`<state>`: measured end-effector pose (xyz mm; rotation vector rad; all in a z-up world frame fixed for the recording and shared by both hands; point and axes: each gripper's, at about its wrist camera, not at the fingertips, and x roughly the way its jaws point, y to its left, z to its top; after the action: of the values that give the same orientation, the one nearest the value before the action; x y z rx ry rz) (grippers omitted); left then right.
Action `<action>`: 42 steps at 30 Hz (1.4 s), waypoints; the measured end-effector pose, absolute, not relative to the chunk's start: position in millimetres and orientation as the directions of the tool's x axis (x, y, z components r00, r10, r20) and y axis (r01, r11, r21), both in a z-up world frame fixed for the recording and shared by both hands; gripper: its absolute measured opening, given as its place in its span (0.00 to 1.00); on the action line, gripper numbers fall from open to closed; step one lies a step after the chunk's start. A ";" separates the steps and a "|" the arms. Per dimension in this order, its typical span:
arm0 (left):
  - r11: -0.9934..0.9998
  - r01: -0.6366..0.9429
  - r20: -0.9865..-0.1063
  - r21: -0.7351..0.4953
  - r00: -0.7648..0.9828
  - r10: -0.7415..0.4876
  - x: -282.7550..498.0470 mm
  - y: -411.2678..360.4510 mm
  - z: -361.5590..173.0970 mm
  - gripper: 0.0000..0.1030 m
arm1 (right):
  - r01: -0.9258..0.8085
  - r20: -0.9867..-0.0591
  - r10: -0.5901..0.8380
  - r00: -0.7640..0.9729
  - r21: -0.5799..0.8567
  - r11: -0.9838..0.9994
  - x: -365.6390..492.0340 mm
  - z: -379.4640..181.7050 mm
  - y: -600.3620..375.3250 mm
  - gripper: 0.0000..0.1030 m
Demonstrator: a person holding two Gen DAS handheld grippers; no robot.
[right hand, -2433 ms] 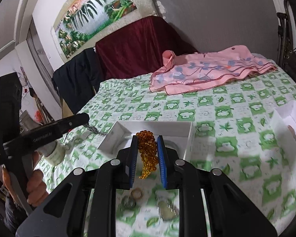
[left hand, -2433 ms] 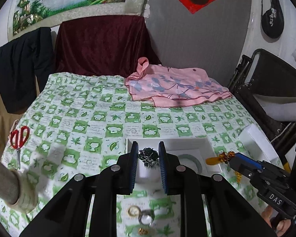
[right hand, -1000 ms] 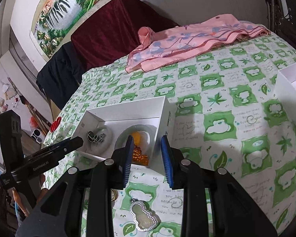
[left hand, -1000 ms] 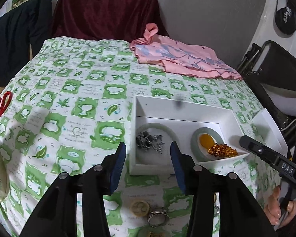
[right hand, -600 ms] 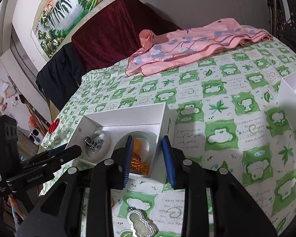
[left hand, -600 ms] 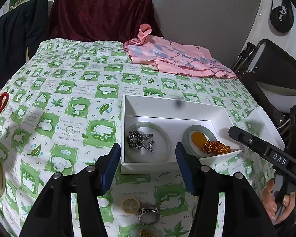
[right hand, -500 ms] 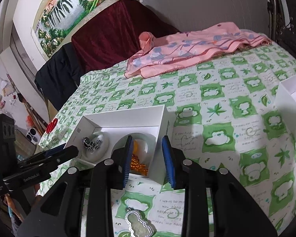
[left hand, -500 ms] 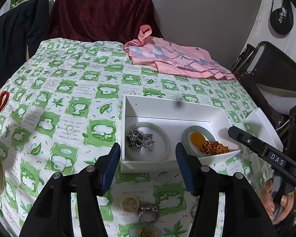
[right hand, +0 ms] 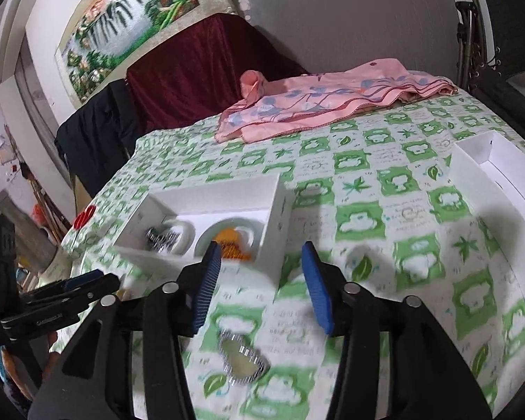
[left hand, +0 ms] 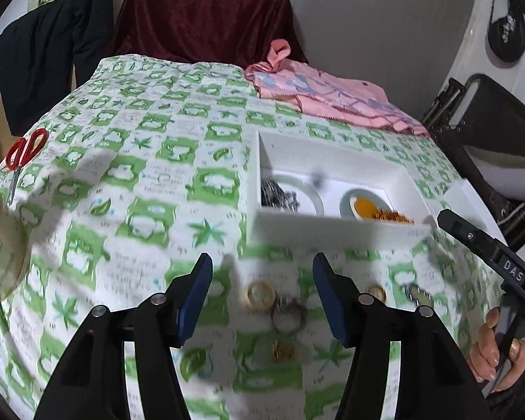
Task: Organize jewelry
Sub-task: 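Withdraw both open tools from the box toward the rings, then grasp a silver ring with the left tool while the right grasps a dark-stone ring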
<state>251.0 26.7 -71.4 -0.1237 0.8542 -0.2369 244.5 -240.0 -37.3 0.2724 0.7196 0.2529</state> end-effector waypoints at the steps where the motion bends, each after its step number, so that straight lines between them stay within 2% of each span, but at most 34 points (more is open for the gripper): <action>1: 0.967 0.163 -0.733 -0.195 0.631 -0.254 247.9 25.4 -72.7 0.57 | -0.140 -0.610 0.322 0.724 0.327 0.935 240.3 -37.1 -238.0 0.46; 4: 0.969 0.187 -0.742 -0.164 0.624 -0.246 239.2 17.6 -75.9 0.57 | -0.166 -0.605 0.330 0.724 0.311 0.936 225.0 -36.6 -230.5 0.55; 6: 0.968 0.206 -0.747 -0.146 0.618 -0.244 235.0 12.7 -77.9 0.57 | -0.180 -0.599 0.330 0.729 0.297 0.938 214.9 -35.8 -224.9 0.65; 11: 0.966 0.228 -0.767 -0.124 0.595 -0.239 236.3 6.0 -84.1 0.56 | -0.217 -0.605 0.324 0.727 0.245 0.945 197.9 -36.6 -209.8 0.72; 15: 0.964 0.237 -0.779 -0.121 0.580 -0.240 238.5 3.7 -87.8 0.48 | -0.241 -0.605 0.324 0.727 0.217 0.946 192.7 -36.1 -202.9 0.73; 17: 0.963 0.242 -0.784 -0.120 0.573 -0.241 240.4 1.8 -89.3 0.39 | -0.245 -0.606 0.325 0.726 0.213 0.946 192.5 -36.2 -201.8 0.73; 22: 0.962 0.259 -0.791 -0.091 0.568 -0.228 242.4 -3.5 -91.2 0.24 | -0.250 -0.611 0.336 0.716 0.225 0.942 195.2 -37.3 -203.0 0.73; 28: 0.969 0.220 -0.768 -0.112 0.600 -0.225 233.4 15.6 -83.5 0.24 | -0.295 -0.628 0.363 0.688 0.215 0.931 194.2 -40.2 -194.8 0.73; 34: 0.972 0.153 -0.758 -0.178 0.609 -0.235 230.3 46.9 -79.7 0.24 | -0.409 -0.691 0.380 0.614 0.133 0.903 191.4 -49.2 -162.6 0.56; 38: 0.971 0.162 -0.757 -0.174 0.608 -0.237 230.6 45.4 -78.5 0.24 | -0.437 -0.731 0.391 0.560 0.141 0.888 197.6 -58.0 -154.3 0.42; 42: 0.969 0.174 -0.759 -0.172 0.604 -0.244 230.9 42.3 -79.8 0.24 | -0.465 -0.766 0.388 0.513 0.131 0.875 204.0 -64.8 -143.7 0.40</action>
<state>230.9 42.3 -79.8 -0.0836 0.8898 -0.2421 204.0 -143.7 -64.8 -0.0946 0.8952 0.5134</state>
